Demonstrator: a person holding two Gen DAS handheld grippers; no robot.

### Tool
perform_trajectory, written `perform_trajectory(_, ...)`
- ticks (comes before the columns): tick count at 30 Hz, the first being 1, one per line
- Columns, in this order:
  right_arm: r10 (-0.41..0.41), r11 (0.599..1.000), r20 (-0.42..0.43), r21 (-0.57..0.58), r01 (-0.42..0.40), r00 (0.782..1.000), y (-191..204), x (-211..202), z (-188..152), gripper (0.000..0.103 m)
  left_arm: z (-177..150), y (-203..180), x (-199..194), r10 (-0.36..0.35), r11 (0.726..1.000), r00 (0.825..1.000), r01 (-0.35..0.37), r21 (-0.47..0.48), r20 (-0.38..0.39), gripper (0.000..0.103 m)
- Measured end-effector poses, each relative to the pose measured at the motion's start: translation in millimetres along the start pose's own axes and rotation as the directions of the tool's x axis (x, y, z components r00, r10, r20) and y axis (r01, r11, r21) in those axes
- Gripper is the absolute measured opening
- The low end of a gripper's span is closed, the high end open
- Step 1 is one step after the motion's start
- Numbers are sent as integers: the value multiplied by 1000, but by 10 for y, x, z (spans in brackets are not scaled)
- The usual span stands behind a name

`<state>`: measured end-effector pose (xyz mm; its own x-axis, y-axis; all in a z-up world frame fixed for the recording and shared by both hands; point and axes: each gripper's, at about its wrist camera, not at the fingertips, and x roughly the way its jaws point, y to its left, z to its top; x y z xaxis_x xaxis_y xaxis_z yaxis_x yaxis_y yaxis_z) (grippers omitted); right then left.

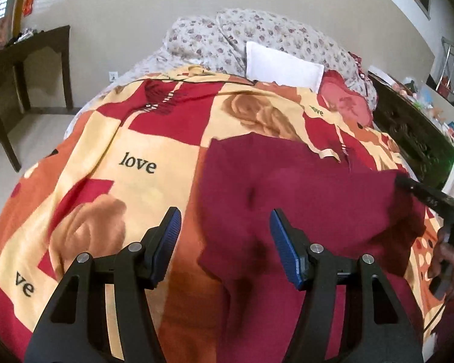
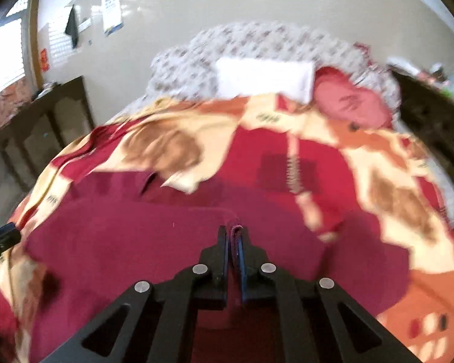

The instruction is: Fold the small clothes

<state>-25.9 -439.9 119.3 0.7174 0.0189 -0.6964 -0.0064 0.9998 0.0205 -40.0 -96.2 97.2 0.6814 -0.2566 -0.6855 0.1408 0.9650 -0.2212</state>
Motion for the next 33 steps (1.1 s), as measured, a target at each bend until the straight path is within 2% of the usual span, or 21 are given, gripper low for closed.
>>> perform_trajectory(3, -32, 998, -24, 46, 33, 999, -180, 95, 22, 5, 8, -1, 83, -11, 999, 1000, 10, -31, -26, 61)
perform_trajectory(5, 32, 992, -56, 121, -25, 998, -285, 238, -14, 5, -2, -85, 147, -15, 1000, 999, 15, -14, -30, 61)
perform_trajectory(6, 33, 991, -83, 129, -22, 996, -280, 312, -36, 5, -13, -131, 176, -9, 1000, 999, 9, -2, -36, 61)
perform_trajectory(7, 13, 992, -126, 124, 2, 992, -276, 405, -61, 5, -15, -204, 226, -14, 1000, 999, 14, 16, -47, 61)
perform_trajectory(9, -21, 992, -157, 119, 40, 987, -292, 463, -61, 5, -18, -287, 276, -16, 999, 999, 18, 42, -47, 61)
perform_trajectory(11, -76, 989, -148, 116, 94, 986, -312, 399, -57, 9, -2, -349, 400, 45, 996, 998, -41, 77, -51, 61)
perform_trajectory(13, -103, 985, -99, 126, 115, 990, -289, 246, -28, 23, -1, -331, 524, 86, 994, 993, -80, 80, -77, 61)
perform_trajectory(14, -80, 987, -76, 131, 89, 994, -261, 185, -21, 30, -5, -283, 610, 101, 993, 990, -95, 67, -98, 61)
perform_trajectory(15, -33, 991, -58, 130, 40, 998, -202, 143, -14, 46, -12, -252, 647, 106, 993, 989, -100, 56, -107, 61)
perform_trajectory(16, 42, 992, -50, 120, -36, 998, -121, 140, -8, 52, -25, -184, 714, 107, 994, 986, -104, 32, -125, 61)
perform_trajectory(17, 132, 987, -67, 99, -125, 989, -1, 173, -16, 52, -33, -137, 755, 103, 995, 985, -103, 14, -136, 61)
perform_trajectory(19, 225, 974, -140, 54, -219, 964, 245, 339, -60, 52, -48, -56, 828, 98, 995, 983, -102, -21, -154, 61)
perform_trajectory(21, 236, 972, -189, 34, -234, 953, 398, 514, -111, 52, -70, 34, 870, 77, 994, 981, -90, -67, -181, 61)
perform_trajectory(22, 260, 966, -221, 39, -257, 940, 468, 603, -128, 52, -79, 72, 840, 48, 993, 982, -66, -95, -182, 61)
perform_trajectory(25, 371, 928, -192, 30, -373, 909, 635, 577, -41, 52, -91, 79, 761, 31, 995, 983, -49, -92, -183, 61)
perform_trajectory(27, 400, 904, -179, -84, -419, 899, 908, 540, 65, 52, -99, 77, 709, 25, 996, 983, -41, -83, -182, 61)
perform_trajectory(30, 409, 851, -224, -257, -458, 885, 1319, 675, 136, 53, -94, 95, 642, 10, 996, 985, -26, -85, -174, 61)
perform_trajectory(31, 399, 840, -240, -290, -458, 885, 1390, 760, 146, 53, -87, 103, 622, 10, 996, 986, -25, -88, -169, 61)
perform_trajectory(33, 416, 811, -283, -313, -493, 864, 1473, 912, 134, 53, -75, 105, 577, 8, 996, 987, -23, -88, -158, 61)
